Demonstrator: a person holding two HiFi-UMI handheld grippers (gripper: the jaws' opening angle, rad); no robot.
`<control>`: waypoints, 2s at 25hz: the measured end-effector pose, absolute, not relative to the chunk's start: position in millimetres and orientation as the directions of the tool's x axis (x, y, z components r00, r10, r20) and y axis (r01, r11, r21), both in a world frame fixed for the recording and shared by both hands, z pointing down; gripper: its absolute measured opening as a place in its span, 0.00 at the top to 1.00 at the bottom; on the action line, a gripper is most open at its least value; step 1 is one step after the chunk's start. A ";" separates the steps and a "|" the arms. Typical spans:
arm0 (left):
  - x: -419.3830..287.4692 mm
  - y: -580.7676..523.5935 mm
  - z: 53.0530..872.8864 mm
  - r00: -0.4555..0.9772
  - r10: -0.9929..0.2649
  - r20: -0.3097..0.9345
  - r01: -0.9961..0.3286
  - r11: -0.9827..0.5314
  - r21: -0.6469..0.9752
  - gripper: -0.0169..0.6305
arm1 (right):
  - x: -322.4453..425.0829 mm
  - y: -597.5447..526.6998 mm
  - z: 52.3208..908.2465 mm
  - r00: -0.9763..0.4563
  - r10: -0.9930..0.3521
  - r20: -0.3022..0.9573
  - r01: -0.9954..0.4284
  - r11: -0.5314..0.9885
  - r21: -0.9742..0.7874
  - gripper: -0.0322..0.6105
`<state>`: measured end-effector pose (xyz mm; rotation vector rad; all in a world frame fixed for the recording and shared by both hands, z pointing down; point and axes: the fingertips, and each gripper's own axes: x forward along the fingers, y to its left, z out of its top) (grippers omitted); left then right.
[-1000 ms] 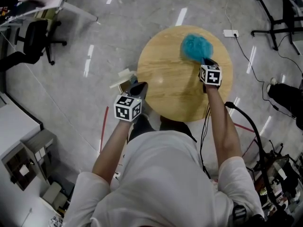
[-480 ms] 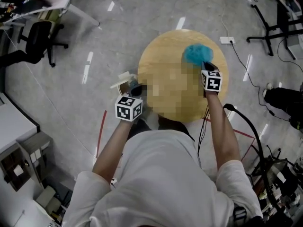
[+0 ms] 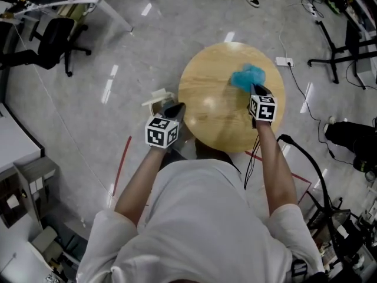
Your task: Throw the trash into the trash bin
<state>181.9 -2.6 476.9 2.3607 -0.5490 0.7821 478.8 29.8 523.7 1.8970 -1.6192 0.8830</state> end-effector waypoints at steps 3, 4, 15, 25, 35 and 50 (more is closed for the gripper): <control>174.6 -4.3 473.3 0.741 -0.212 0.637 -0.550 -0.735 0.396 0.97 | 468.6 28.5 521.1 0.071 -0.667 0.742 -0.988 -0.151 -0.041 0.95; 170.8 -4.6 471.6 0.742 -0.218 0.634 -0.554 -0.732 0.396 0.97 | 463.7 27.6 519.7 0.066 -0.667 0.742 -0.989 -0.142 -0.040 0.95; 124.2 -3.1 459.4 0.730 -0.254 0.634 -0.582 -0.718 0.382 0.97 | 404.3 8.4 493.1 -0.001 -0.696 0.718 -0.997 -0.059 -0.059 0.95; 78.5 -6.5 446.6 0.721 -0.298 0.625 -0.611 -0.699 0.372 0.97 | 353.0 -4.6 482.3 -0.044 -0.700 0.713 -0.999 0.008 -0.054 0.95; 29.2 -6.4 437.9 0.702 -0.353 0.619 -0.658 -0.653 0.374 0.97 | 286.3 -20.0 473.4 -0.121 -0.703 0.701 -0.993 0.094 -0.076 0.95; -70.1 -5.8 455.1 0.645 -0.439 0.625 -0.746 -0.537 0.393 0.97 | 148.9 -37.0 490.9 -0.289 -0.640 0.712 -0.946 0.304 -0.112 0.95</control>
